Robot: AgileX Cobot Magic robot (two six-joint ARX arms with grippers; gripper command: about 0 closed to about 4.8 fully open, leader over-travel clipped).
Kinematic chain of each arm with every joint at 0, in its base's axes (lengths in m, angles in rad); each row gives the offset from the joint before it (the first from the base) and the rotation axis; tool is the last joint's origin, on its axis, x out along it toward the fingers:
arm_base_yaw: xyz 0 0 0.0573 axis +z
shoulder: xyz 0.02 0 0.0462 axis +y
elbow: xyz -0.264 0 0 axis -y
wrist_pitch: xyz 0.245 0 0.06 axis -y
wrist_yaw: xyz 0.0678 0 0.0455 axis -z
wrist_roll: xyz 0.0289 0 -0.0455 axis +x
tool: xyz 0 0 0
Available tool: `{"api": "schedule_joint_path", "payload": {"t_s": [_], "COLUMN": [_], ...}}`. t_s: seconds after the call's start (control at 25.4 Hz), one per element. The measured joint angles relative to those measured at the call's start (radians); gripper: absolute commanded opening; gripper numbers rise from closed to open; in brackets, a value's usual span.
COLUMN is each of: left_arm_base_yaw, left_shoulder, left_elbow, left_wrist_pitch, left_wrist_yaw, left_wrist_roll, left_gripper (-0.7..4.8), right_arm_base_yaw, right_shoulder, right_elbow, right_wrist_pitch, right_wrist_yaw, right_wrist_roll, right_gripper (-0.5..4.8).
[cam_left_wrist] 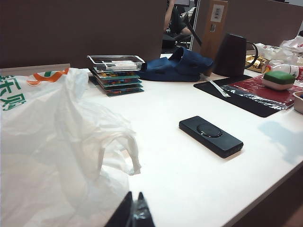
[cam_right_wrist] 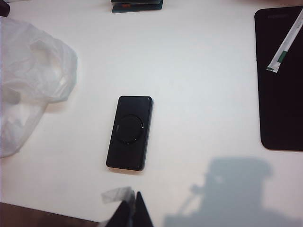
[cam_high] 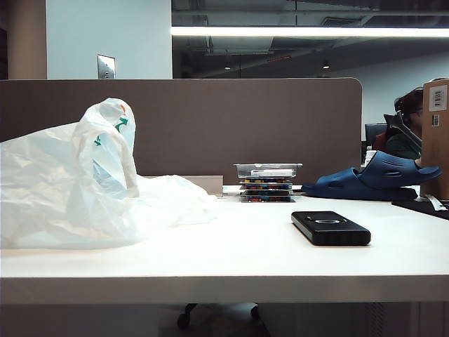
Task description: Put the power bank into the bag.
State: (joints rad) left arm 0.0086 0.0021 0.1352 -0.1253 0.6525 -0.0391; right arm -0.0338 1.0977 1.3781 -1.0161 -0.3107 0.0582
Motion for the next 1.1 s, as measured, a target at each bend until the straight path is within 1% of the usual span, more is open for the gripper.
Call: {"api": "schedule_joint_path", "payload": {"t_s": [0.12, 0.2, 0.28, 0.35, 0.47, 0.63, 0.83, 0.91, 1.03, 1.06, 1.1], "left_arm_base_yaw": [0.000, 0.000, 0.000, 0.000, 0.000, 0.000, 0.000, 0.000, 0.000, 0.000, 0.000], "left_shoulder": [0.000, 0.000, 0.000, 0.000, 0.000, 0.000, 0.000, 0.000, 0.000, 0.000, 0.000], "left_elbow": [0.000, 0.000, 0.000, 0.000, 0.000, 0.000, 0.000, 0.000, 0.000, 0.000, 0.000], "left_wrist_pitch": [0.000, -0.002, -0.006, -0.007, -0.007, -0.007, -0.007, -0.007, -0.007, -0.007, -0.007], "left_wrist_yaw": [0.000, 0.001, 0.001, 0.000, 0.000, 0.001, 0.000, 0.000, -0.001, -0.001, -0.001], "left_wrist_roll": [0.000, 0.000, 0.000, 0.000, 0.000, 0.000, 0.000, 0.000, 0.000, 0.000, 0.000], "left_gripper": [-0.06, -0.06, -0.06, -0.06, -0.06, -0.06, -0.06, -0.06, -0.06, -0.06, -0.06], "right_arm_base_yaw": [0.048, 0.118, 0.157, 0.211, 0.275, 0.320, 0.337, 0.352, 0.354, 0.354, 0.353], "right_shoulder": [0.043, 0.118, 0.161, 0.210, 0.312, 0.408, 0.509, 0.597, 0.661, 0.677, 0.716], "right_elbow": [0.050, 0.114, 0.134, 0.155, 0.193, 0.219, 0.261, 0.285, 0.310, 0.313, 0.324], "right_wrist_pitch": [-0.013, -0.011, -0.010, -0.014, -0.013, -0.015, -0.014, -0.024, -0.045, -0.048, -0.069], "right_wrist_yaw": [0.002, 0.002, 0.015, 0.064, 0.104, 0.107, 0.109, 0.117, 0.140, 0.148, 0.171], "right_wrist_roll": [0.000, 0.000, 0.001, 0.018, 0.050, 0.084, 0.096, 0.099, 0.099, 0.099, 0.099], "right_gripper": [-0.06, -0.06, -0.06, -0.05, -0.05, -0.05, -0.04, 0.26, 0.72, 1.09, 1.28]}}
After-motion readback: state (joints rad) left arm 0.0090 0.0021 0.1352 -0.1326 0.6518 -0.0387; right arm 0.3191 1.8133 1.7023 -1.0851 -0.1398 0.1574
